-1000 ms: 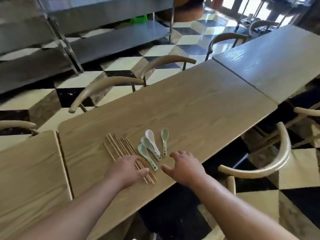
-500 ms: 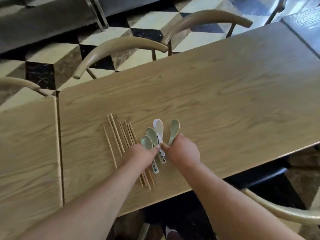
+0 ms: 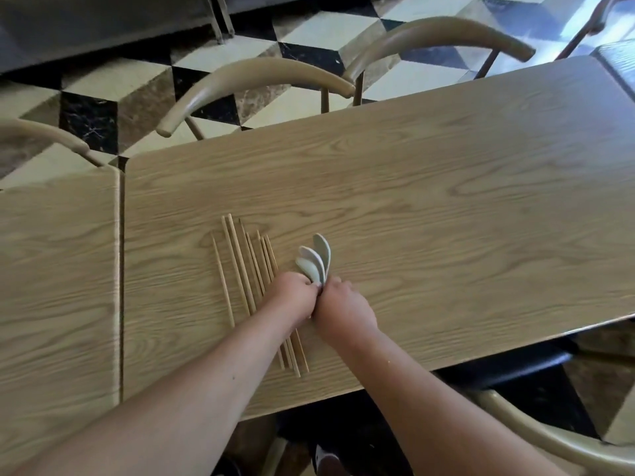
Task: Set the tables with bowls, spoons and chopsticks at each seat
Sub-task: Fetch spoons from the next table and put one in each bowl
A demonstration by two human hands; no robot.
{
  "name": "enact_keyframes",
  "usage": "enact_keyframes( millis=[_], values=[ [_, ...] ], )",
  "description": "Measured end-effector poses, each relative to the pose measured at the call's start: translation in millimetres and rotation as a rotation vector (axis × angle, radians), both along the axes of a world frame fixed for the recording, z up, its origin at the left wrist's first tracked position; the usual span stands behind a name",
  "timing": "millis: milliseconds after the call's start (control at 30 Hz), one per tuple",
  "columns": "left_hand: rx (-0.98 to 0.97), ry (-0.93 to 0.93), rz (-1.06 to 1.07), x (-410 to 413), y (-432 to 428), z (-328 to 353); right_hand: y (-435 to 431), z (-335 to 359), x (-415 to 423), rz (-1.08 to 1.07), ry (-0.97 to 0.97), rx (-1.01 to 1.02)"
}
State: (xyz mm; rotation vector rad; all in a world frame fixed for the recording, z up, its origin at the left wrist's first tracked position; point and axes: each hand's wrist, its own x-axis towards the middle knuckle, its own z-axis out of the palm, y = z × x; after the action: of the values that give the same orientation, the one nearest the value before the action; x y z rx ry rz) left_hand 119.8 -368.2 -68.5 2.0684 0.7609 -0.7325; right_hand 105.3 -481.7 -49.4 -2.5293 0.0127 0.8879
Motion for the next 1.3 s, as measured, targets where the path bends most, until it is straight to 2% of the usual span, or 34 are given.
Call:
enact_keyframes(
  millis=[100,233,433,567,767,900,1133,1233,1300],
  values=[
    [-0.066,-0.015,0.011,-7,-1,9,1,4,-4,-0.025,0.024,0.051],
    [-0.06,-0.057,-0.009,-14,6,17,7,11,-13,-0.093,0.011,0.127],
    [-0.168,-0.113,0.077,-35,56,8,44,33,-30,-0.145,-0.058,0.219],
    [-0.195,-0.173,0.114,-59,97,53,88,48,-53,-0.073,-0.098,0.251],
    [-0.248,-0.248,0.223,-133,234,87,225,86,-109,0.132,-0.14,0.283],
    [-0.307,-0.327,0.353,-192,367,118,360,117,-158,0.141,-0.139,0.347],
    [-0.088,-0.45,0.532,-276,585,159,591,136,-215,0.023,0.124,0.549],
    [-0.051,-0.423,0.58,-292,642,154,631,136,-224,0.015,0.101,0.536],
    [-0.026,-0.372,0.554,-302,664,148,633,129,-223,0.011,0.059,0.452]
  ],
)
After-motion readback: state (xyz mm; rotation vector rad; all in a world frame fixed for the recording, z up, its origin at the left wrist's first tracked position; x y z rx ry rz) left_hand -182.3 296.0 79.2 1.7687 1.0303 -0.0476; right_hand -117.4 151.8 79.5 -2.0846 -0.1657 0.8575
